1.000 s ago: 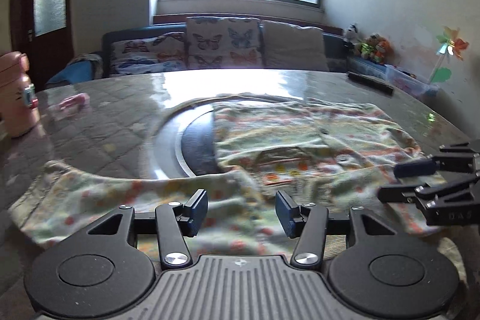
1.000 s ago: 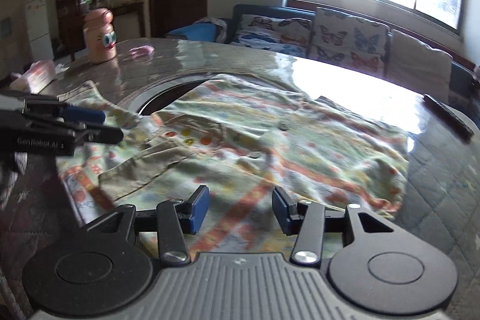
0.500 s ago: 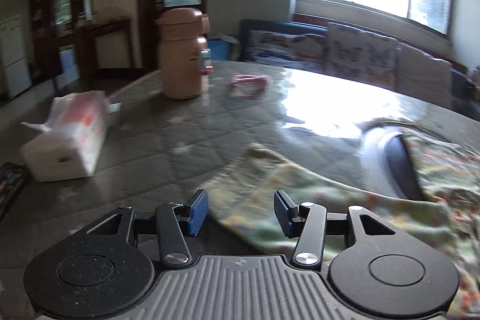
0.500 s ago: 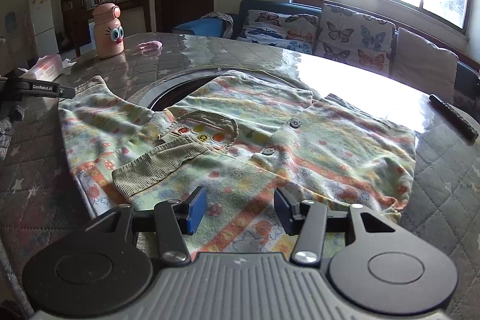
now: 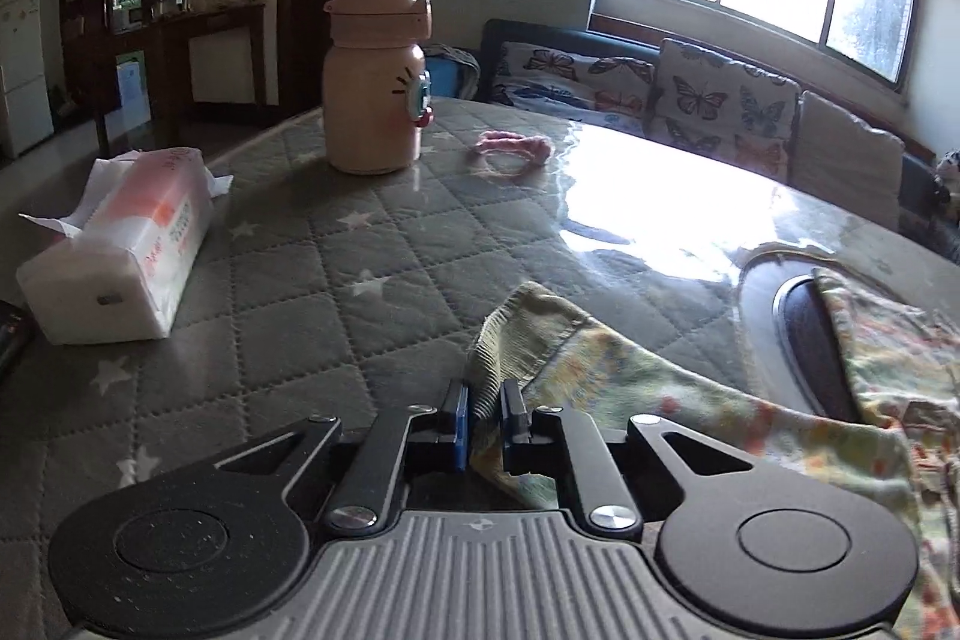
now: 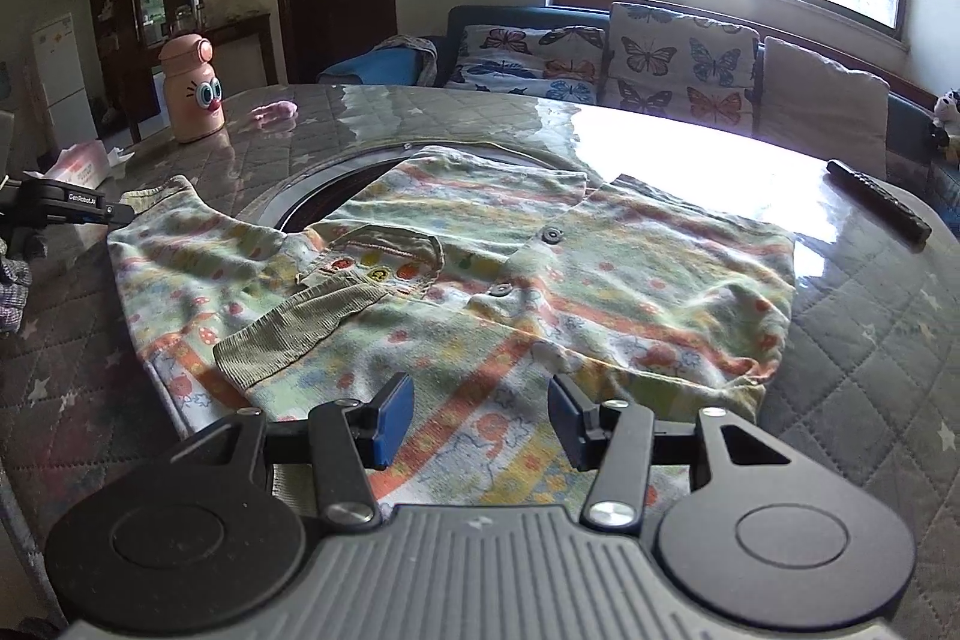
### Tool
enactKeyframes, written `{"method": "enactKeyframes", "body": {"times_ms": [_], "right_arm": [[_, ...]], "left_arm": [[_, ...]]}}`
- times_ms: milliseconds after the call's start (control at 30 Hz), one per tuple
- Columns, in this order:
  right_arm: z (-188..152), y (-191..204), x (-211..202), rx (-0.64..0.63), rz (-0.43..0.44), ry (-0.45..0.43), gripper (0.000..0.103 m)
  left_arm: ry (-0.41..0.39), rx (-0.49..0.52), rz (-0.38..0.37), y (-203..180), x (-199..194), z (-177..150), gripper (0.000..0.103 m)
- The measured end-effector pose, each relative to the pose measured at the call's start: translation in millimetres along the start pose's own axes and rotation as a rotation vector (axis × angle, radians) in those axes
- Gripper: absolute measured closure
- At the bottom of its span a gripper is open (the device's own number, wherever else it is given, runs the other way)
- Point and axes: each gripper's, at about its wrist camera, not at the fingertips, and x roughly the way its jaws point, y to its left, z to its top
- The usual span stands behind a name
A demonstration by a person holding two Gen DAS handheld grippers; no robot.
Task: Fold clothes
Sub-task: 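Grasp the other sleeve cuff with the left gripper, then fold the held sleeve across the shirt front with the left gripper and release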
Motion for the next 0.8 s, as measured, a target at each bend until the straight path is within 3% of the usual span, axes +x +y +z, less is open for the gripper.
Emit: {"method": "enactKeyframes", "body": {"times_ms": [200,500,667,800], "right_arm": [[-2.4,-10.2,-11.1,0.051,-0.009,-0.029,0.053],[-14.5,-40.5,-28.9,0.164,-0.049,-0.069,0.053],[-20.8,-59.4,-41.8,0.222,-0.073,-0.092,0.053],[-22.4,-71.3,-50.4,0.263,-0.082,-0.111,0.053]], "left_arm": [[-0.049,0.031,-0.177,-44.0,-37.8,6.8,0.093],[-0.084,0.164,-0.555,-157.1,-90.6,3.4,0.094],[-0.043,0.263,-0.706,-217.1,-100.4,-17.6,0.094],[0.026,0.341,-0.761,-250.4,-93.5,-40.2,0.093]]}}
